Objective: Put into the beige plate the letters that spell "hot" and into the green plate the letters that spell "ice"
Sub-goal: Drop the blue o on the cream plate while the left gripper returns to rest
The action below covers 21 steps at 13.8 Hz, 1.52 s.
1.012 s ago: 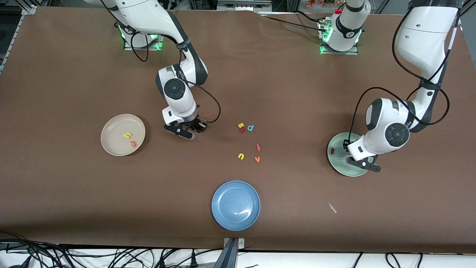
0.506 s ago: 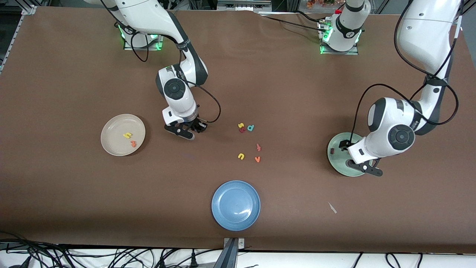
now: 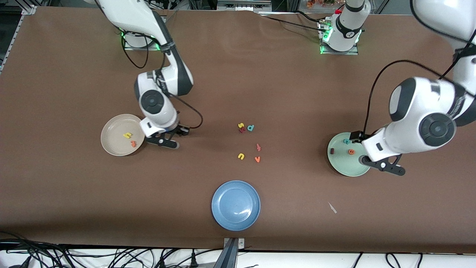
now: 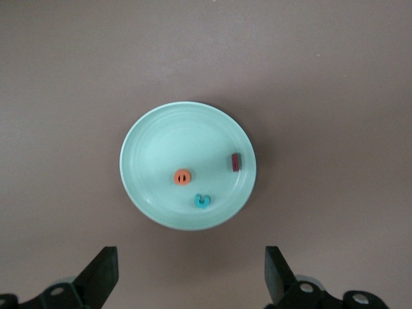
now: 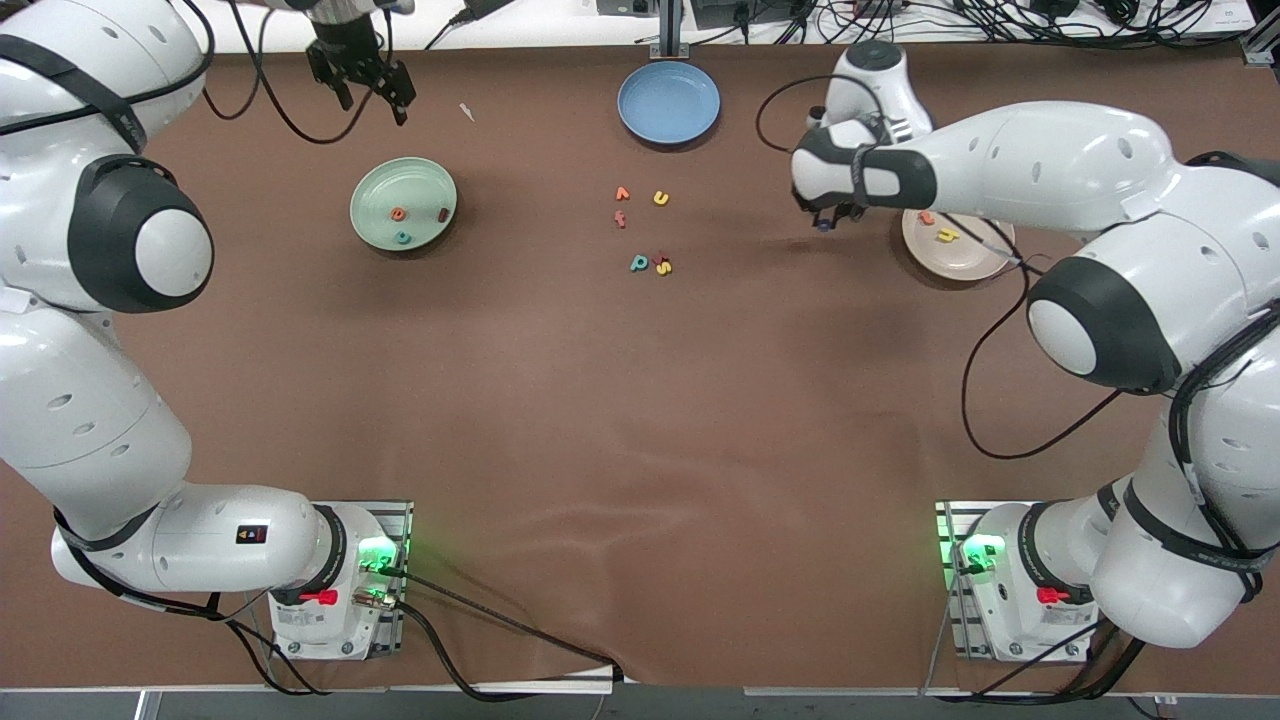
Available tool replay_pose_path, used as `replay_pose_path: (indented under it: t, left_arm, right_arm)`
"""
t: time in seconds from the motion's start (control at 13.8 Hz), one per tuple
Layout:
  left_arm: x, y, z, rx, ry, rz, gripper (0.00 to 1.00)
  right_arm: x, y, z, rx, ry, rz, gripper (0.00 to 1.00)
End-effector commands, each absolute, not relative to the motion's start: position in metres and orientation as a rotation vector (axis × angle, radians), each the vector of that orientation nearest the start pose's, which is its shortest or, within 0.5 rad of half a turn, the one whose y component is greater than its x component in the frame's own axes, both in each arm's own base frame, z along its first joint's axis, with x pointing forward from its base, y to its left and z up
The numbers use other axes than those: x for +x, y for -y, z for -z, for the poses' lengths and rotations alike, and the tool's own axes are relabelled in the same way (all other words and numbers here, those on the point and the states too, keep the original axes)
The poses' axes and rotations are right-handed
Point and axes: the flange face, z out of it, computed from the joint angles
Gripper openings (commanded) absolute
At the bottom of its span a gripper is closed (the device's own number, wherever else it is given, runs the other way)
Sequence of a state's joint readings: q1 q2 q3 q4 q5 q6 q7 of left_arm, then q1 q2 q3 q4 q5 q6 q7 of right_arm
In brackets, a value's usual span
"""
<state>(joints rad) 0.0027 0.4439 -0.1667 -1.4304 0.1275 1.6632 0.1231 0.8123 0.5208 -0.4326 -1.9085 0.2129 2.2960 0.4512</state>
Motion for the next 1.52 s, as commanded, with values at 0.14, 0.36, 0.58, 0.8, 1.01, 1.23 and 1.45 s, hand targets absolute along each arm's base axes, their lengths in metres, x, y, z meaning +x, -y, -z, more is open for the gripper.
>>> replay_pose_path:
  t: [0.14, 0.36, 0.58, 0.8, 1.01, 1.23, 1.45]
  left_arm:
    - [0.616, 0.083, -0.516, -3.034, -0.452, -0.412, 1.0]
    - [0.599, 0.086, -0.545, -3.108, -0.458, -0.426, 1.0]
    - [0.58, 0.074, -0.575, -3.109, -0.401, -0.35, 1.0]
    - [0.574, 0.055, -0.598, -3.119, -0.343, -0.133, 1.0]
    - [0.551, 0.051, -0.615, -3.11, -0.329, 0.045, 1.0]
    - [0.529, 0.057, -0.63, -3.128, -0.167, 0.082, 1.0]
    - [0.527, 0.061, -0.619, -3.119, -0.149, 0.035, 1.0]
  right_arm:
    - [0.563, -0.157, -0.259, -3.207, -0.049, -0.132, 0.12]
    - [0.558, -0.099, -0.263, -3.195, 0.105, -0.149, 0.13]
    - [0.554, -0.056, -0.239, -3.198, 0.081, -0.086, 0.3]
    - [0.56, -0.056, -0.231, -3.152, -0.05, -0.076, 1.0]
    - [0.578, -0.067, -0.247, -3.144, -0.096, -0.026, 1.0]
    - [0.589, -0.096, -0.263, -3.117, -0.202, -0.069, 1.0]
    - [0.597, -0.12, -0.282, -3.098, -0.268, -0.12, 1.0]
